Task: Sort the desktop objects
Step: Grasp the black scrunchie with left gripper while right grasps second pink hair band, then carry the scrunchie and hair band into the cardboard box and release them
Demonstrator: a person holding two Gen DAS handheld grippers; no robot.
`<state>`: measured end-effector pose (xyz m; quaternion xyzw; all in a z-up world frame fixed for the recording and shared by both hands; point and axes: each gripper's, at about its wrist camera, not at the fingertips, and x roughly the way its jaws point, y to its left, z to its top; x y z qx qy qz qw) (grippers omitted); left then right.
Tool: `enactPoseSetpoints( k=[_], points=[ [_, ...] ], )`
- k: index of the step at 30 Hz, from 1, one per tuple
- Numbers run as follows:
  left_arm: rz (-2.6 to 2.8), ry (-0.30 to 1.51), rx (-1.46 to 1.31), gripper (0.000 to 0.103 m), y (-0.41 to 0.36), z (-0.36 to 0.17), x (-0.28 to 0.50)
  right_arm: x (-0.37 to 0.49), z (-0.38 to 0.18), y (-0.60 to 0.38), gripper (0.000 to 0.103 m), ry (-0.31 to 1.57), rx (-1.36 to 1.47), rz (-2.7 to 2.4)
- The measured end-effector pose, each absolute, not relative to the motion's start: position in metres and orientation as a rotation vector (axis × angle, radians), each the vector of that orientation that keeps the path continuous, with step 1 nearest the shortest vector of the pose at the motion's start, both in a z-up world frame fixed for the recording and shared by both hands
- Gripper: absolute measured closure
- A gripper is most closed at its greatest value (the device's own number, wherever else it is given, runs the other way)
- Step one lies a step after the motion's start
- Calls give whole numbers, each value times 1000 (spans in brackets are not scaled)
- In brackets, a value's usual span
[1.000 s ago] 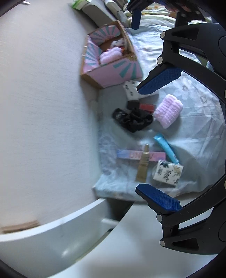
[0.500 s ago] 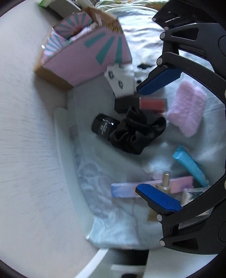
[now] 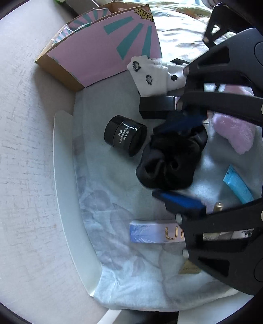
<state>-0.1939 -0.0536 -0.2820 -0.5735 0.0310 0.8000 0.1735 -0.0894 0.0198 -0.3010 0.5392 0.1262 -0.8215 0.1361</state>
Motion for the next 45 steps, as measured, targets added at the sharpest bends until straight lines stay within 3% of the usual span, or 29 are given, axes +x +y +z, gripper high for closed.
enactPoseSetpoints(
  k=[1, 5, 10, 18, 23, 30, 45],
  points=[
    [2266, 82, -1626, 67, -54, -282, -194, -91, -302, 19, 58, 360, 1568, -2371],
    [2273, 23, -1624, 79, -65, -272, -193, -88, -299, 17, 61, 321, 1557, -2368],
    [2310, -2, -1550, 79, -70, -243, -183, -82, -288, 29, 62, 155, 1565, -2370],
    [2340, 7, -1616, 79, -68, -202, -157, -71, -255, 38, 62, 102, 1551, -2414],
    [2360, -125, -1611, 79, -81, -175, -135, -66, -234, 45, 62, 41, 1548, -2449],
    [2411, -139, -1555, 79, -82, -140, -130, -57, -187, 66, 62, 18, 1477, -2532],
    [2405, -109, -1367, 79, -15, -88, -128, -39, -121, 180, 62, -167, 1373, -2778]
  ],
)
